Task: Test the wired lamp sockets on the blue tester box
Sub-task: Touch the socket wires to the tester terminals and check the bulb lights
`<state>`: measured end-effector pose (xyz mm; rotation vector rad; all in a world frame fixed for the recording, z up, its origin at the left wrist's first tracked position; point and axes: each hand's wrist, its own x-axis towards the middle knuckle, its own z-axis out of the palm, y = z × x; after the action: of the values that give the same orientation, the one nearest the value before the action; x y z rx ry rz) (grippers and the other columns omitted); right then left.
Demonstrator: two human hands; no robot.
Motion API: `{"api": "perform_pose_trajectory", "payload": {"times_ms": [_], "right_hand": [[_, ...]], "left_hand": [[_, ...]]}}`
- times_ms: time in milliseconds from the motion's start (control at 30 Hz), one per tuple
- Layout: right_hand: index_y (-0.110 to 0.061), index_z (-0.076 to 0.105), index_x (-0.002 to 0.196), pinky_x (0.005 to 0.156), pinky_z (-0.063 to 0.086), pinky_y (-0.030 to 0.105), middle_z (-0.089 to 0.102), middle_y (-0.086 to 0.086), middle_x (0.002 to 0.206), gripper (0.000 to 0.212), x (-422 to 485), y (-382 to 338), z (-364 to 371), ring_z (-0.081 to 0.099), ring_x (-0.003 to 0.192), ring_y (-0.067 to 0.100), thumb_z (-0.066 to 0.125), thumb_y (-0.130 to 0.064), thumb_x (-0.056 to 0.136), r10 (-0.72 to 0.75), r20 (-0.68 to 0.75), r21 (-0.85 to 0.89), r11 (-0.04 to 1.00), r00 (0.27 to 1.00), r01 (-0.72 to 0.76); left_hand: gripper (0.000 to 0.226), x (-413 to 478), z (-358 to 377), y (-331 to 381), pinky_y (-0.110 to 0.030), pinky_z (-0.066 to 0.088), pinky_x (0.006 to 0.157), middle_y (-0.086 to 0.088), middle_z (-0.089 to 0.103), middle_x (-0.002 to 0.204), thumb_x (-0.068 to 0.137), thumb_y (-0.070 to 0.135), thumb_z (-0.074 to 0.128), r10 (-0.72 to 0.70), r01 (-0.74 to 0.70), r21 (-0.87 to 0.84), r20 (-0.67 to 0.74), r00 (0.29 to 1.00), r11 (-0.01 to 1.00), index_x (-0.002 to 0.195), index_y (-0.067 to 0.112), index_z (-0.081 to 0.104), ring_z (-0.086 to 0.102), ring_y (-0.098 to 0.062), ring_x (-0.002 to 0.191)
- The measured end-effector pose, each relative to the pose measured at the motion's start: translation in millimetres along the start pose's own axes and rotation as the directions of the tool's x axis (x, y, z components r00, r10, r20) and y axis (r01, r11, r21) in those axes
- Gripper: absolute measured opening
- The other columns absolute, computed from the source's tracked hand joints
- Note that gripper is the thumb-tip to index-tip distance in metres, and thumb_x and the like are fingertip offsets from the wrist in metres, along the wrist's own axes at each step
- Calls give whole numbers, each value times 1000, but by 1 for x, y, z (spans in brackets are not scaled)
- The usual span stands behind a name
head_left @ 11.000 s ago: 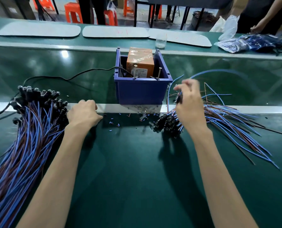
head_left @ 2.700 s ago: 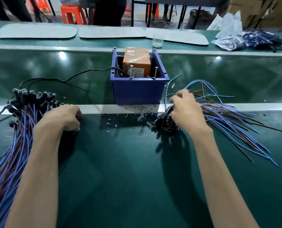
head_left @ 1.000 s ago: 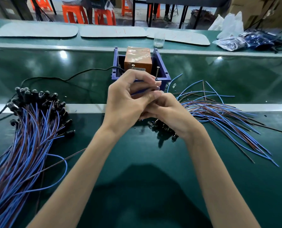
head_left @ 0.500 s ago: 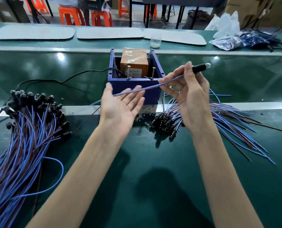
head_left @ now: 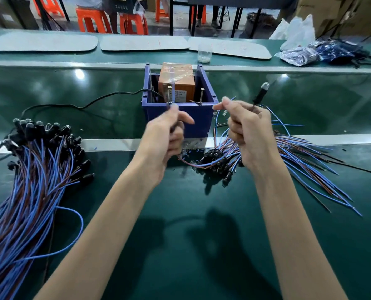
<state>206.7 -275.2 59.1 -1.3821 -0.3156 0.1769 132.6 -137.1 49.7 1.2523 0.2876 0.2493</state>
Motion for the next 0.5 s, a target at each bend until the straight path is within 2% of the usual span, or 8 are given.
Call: {"api": "perform_pose_trajectory", "payload": {"times_ms": [100, 200, 300, 333, 400, 500], "right_hand": [[-10, 75, 78, 38, 16, 16, 21, -7, 46, 20, 0, 3, 0, 12, 45, 9, 66, -24, 90, 53, 73, -86, 995, 996, -47], [-9, 75, 81, 38, 20, 13, 33, -6, 47, 18, -1, 5, 3, 21, 40, 5, 70, -26, 84, 88, 133, -149, 986, 987, -68], [-9, 75, 80, 44, 29, 15, 43, -4, 46, 10, -1, 7, 4, 31, 42, 6, 71, -17, 84, 98, 148, -148, 986, 984, -76], [-10, 75, 79, 43, 31, 14, 46, -3, 48, 9, 0, 8, 4, 34, 44, 7, 71, -16, 84, 99, 145, -154, 985, 985, -76], [-12, 75, 77, 40, 28, 11, 55, 2, 56, 10, 0, 7, 2, 39, 45, 7, 71, -16, 85, 96, 142, -174, 982, 985, -70], [-9, 72, 78, 38, 30, 9, 70, 0, 66, 13, 1, 6, -1, 47, 40, 3, 66, -13, 88, 100, 177, -139, 987, 979, -75]], "left_hand": [[40, -4, 9, -8, -15, 15, 36, 12, 24, 47, 103, 33, 36, -29, 0, 197, 144, 989, 980, 74, 16, 59, 15, -4, 39], [41, -6, 13, -13, -15, 17, 40, 11, 25, 51, 104, 31, 37, -43, -17, 291, 199, 979, 957, 75, 16, 62, 18, -4, 42], [42, -5, 12, -16, -19, 25, 46, 8, 35, 51, 104, 30, 37, -67, -12, 369, 201, 977, 929, 89, 1, 63, 27, -5, 43], [41, -5, 11, -17, -19, 32, 48, 9, 42, 50, 104, 30, 37, -71, -11, 390, 195, 978, 921, 92, 2, 65, 33, -5, 44], [36, -4, 8, -17, -17, 45, 56, 10, 55, 56, 103, 28, 39, -66, -14, 389, 191, 979, 921, 88, 15, 68, 47, -3, 49], [27, 0, 2, -16, -16, 54, 75, 5, 66, 74, 102, 21, 42, 8, -72, 383, 168, 986, 921, 91, 26, 66, 62, 1, 64]]}}
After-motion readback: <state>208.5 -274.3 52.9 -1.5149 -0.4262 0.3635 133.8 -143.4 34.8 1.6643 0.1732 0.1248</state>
